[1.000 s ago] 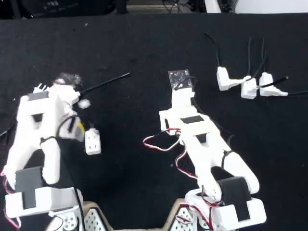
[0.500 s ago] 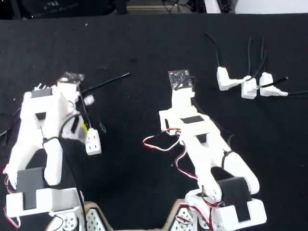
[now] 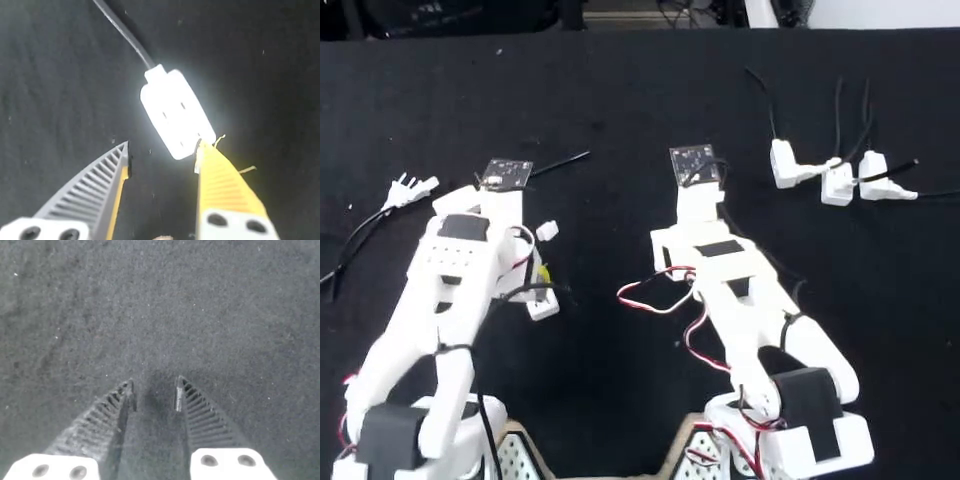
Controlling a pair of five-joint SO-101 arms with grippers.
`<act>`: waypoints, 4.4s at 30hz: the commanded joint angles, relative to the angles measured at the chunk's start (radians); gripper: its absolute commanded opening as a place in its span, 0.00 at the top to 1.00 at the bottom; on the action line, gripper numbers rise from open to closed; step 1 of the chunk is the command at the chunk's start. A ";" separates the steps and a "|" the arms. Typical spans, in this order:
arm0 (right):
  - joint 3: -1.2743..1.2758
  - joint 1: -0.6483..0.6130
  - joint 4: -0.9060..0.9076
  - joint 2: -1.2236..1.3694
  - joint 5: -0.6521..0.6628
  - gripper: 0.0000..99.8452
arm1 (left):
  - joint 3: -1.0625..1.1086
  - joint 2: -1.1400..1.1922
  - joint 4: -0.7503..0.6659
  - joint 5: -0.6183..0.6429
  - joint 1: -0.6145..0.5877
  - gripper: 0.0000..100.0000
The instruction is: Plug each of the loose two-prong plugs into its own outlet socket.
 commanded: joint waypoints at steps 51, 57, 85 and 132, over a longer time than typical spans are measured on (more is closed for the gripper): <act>-0.054 0.025 0.008 -0.038 -0.015 0.88 | -0.145 0.293 0.026 0.021 -0.016 0.78; -0.051 0.025 0.008 -0.038 -0.015 0.88 | -0.302 0.267 0.012 0.058 -0.068 0.78; -0.051 0.017 0.028 -0.041 -0.012 0.88 | -0.449 0.565 0.057 0.230 -0.374 0.78; 0.074 0.041 0.015 -0.272 -0.006 0.88 | -0.211 0.275 0.170 -0.063 0.137 0.78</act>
